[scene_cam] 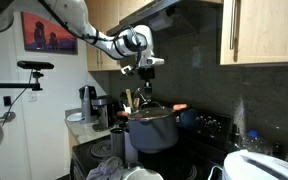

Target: Move the pot to the right side of the stove

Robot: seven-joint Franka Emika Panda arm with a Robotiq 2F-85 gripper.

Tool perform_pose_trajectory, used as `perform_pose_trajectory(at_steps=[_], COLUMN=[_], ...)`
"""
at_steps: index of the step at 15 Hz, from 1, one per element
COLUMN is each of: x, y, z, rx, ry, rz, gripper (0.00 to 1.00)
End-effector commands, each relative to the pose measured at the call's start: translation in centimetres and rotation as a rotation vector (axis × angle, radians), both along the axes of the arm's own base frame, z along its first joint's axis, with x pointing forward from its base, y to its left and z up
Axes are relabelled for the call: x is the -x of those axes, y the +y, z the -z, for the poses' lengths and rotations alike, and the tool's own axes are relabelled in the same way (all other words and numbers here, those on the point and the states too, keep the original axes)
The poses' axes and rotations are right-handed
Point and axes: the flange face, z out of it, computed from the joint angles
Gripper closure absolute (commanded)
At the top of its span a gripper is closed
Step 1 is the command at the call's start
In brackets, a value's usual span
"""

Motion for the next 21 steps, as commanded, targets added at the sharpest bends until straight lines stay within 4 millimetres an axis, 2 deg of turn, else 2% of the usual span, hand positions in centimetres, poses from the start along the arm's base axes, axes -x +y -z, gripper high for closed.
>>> perform_pose_trajectory(at_steps=[1, 2, 3, 4, 7, 12, 13, 18, 21], x=[-2.3, -2.7, -1.7, -2.1, -2.2, -2.2, -2.5, -3.7, -4.1], y=[-1.3, -1.6, -1.3, -1.6, -1.7, -1.5, -1.6, -1.7, -2.2], z=[-3.1, -3.2, -0.1, 0.2, 2.4, 2.7, 2.8, 5.1, 5.7], rx=[0.033, 0.032, 0.012, 0.011, 0.010, 0.010, 0.012, 0.029, 0.034], ry=[-0.058, -0.056, -0.007, -0.004, 0.038, 0.044, 0.047, 0.083, 0.083], rz=[0.030, 0.034, 0.016, 0.020, 0.021, 0.017, 0.023, 0.072, 0.092], gripper=[0.94, 0.94, 0.94, 0.85, 0.85, 0.85, 0.94, 0.94, 0.94])
